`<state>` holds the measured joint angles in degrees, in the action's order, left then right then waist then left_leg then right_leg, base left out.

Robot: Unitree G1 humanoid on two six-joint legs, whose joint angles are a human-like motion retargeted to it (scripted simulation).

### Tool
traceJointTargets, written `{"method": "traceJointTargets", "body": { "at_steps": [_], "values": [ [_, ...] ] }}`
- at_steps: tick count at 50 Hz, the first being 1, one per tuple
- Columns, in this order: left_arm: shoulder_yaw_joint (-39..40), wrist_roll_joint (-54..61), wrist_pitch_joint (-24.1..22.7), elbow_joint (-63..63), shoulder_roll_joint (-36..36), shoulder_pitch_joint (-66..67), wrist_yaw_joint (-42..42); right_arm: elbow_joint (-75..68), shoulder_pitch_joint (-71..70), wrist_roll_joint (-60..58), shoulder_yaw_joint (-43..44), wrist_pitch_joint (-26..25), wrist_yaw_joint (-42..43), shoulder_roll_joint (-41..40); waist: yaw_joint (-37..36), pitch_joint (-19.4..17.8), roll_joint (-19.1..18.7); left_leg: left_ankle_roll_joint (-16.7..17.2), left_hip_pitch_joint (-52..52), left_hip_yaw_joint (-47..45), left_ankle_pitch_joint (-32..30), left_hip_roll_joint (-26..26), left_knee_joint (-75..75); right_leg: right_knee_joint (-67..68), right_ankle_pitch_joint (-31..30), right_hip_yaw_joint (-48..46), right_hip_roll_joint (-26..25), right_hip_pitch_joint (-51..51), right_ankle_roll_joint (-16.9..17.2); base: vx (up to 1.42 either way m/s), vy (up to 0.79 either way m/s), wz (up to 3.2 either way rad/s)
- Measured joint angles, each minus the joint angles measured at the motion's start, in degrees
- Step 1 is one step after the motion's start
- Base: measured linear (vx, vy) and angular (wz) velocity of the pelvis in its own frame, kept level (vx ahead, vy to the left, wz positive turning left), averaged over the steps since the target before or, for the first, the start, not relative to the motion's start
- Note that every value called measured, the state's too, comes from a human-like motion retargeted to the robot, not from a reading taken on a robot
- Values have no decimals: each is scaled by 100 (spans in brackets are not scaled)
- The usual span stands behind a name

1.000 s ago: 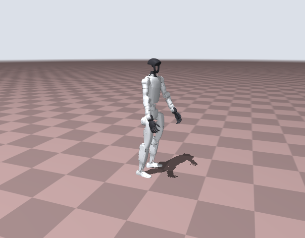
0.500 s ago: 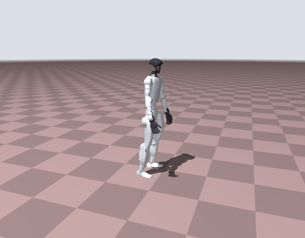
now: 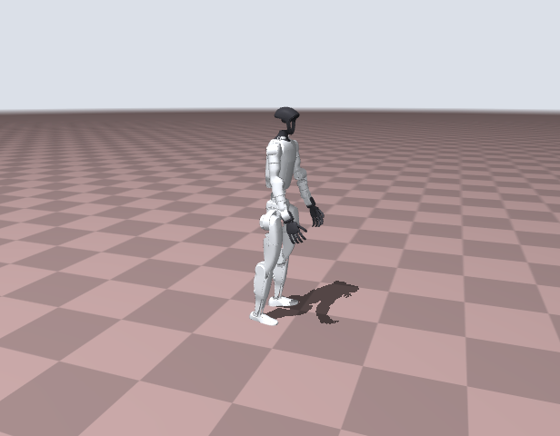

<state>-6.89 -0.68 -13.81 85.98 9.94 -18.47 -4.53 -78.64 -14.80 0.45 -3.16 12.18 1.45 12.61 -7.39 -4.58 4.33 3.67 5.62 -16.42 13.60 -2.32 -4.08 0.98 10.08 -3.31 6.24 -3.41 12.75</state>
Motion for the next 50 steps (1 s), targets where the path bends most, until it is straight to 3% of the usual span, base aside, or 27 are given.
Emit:
{"method": "traceJointTargets", "body": {
  "at_steps": [9,15,45,47,50],
  "values": [
    [-84,-338,-43,0,34,-27,-18,-16,92,398,-222,67,-49,-40,36,22,24,191,-105,-174,233,67,437,342,104,-9,19,104,2,0,0,0],
    [-83,-213,17,23,44,-74,-33,-118,87,114,-113,-13,-57,-12,35,12,2,81,-4,-140,145,57,217,169,25,56,-22,38,-41,0,0,0],
    [-115,-377,-71,138,11,85,-37,-119,173,454,-233,91,-50,-105,128,73,37,203,-129,-326,358,107,480,270,170,138,-18,142,20,0,0,0],
    [-98,-43,-27,116,31,6,-51,-129,98,49,-89,-1,-21,-101,80,74,32,48,-16,-244,161,70,70,5,60,220,-68,96,-19,0,0,0],
    [-157,-334,-80,116,45,52,-38,-58,138,461,-250,103,-24,-128,138,56,53,195,-117,-328,359,112,443,264,197,140,-30,146,22,0,0,0]
  ]
}}
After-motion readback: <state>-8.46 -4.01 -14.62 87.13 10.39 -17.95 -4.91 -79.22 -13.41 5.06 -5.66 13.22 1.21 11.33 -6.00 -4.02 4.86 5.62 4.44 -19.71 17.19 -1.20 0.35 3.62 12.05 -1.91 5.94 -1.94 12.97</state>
